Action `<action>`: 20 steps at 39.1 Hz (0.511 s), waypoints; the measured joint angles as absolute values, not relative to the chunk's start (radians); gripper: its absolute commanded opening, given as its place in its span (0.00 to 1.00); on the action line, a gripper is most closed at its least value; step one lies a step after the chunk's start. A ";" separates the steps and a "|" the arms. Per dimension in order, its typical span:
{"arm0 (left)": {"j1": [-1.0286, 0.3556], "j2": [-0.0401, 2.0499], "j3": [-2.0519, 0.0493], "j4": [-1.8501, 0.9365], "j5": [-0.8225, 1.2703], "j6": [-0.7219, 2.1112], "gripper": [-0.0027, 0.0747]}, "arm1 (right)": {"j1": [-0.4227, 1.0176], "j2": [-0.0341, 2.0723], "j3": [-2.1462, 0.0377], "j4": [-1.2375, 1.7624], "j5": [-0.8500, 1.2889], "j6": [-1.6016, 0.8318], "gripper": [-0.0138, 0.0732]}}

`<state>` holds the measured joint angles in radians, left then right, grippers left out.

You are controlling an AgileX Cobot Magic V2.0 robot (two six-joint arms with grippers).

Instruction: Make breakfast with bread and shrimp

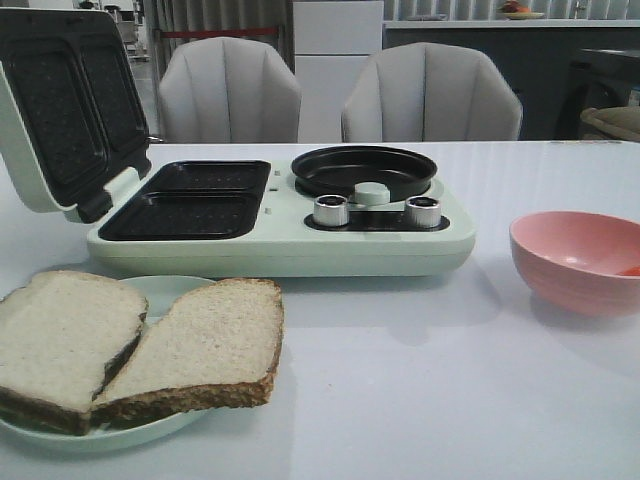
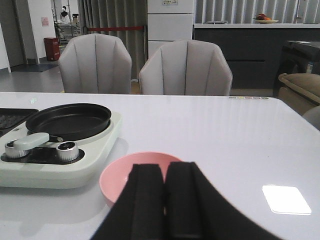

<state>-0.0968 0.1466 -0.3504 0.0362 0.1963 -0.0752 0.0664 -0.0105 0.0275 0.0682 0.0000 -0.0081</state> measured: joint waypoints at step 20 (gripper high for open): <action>-0.097 0.304 -0.391 0.036 0.340 -0.075 0.26 | 0.066 -0.011 0.027 0.068 0.000 -0.008 0.32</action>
